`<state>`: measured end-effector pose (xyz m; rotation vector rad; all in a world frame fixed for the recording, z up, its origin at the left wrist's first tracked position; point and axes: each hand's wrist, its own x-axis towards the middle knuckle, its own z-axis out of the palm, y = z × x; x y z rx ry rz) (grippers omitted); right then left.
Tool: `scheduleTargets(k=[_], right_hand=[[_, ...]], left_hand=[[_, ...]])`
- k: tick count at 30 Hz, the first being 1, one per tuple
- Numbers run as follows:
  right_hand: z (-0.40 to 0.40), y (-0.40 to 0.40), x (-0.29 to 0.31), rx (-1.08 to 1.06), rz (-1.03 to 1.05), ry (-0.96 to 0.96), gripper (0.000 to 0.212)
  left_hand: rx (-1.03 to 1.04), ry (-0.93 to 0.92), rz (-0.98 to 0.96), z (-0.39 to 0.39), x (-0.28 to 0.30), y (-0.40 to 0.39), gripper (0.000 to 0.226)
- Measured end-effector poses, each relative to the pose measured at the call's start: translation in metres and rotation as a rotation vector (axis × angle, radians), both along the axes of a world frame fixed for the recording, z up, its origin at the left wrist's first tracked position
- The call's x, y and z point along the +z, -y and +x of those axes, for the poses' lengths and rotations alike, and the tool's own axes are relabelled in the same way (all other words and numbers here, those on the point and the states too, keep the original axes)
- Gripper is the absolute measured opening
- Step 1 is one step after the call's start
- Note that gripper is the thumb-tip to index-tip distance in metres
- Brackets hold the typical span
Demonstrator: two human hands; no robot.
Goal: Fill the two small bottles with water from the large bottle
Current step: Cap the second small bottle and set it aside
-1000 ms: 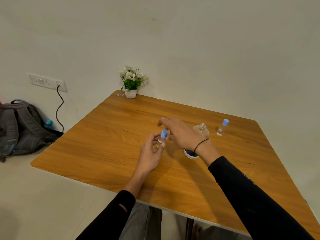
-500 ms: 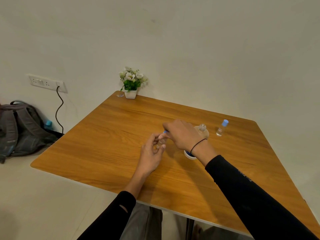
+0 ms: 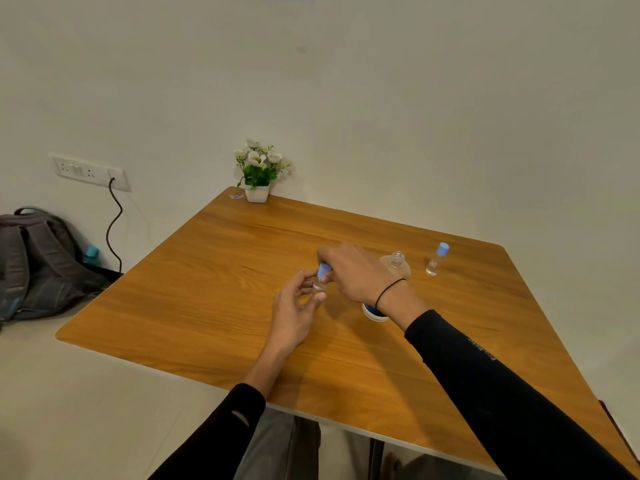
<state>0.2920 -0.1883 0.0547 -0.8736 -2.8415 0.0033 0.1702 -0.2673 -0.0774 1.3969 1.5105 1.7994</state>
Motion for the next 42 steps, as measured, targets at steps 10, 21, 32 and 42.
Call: scheduleTargets(k=[10,21,32,42], right_hand=[[0.02,0.024,-0.019,-0.194,-0.232,-0.401,0.029],[0.056,0.056,-0.011,-0.215,-0.201,-0.493,0.026],[0.142,0.058,0.01,-0.375,-0.086,-0.618,0.024],[0.251,0.007,-0.007,-0.604,-0.084,-0.694,0.021]], left_hand=[[-0.109,0.027,0.014,0.009,0.012,0.008,0.062],[-0.152,-0.052,-0.091,0.022,0.034,0.03,0.062],[-0.202,-0.147,-0.044,0.113,0.049,0.046,0.033],[-0.196,-0.114,-0.091,0.23,0.073,-0.041,0.023]])
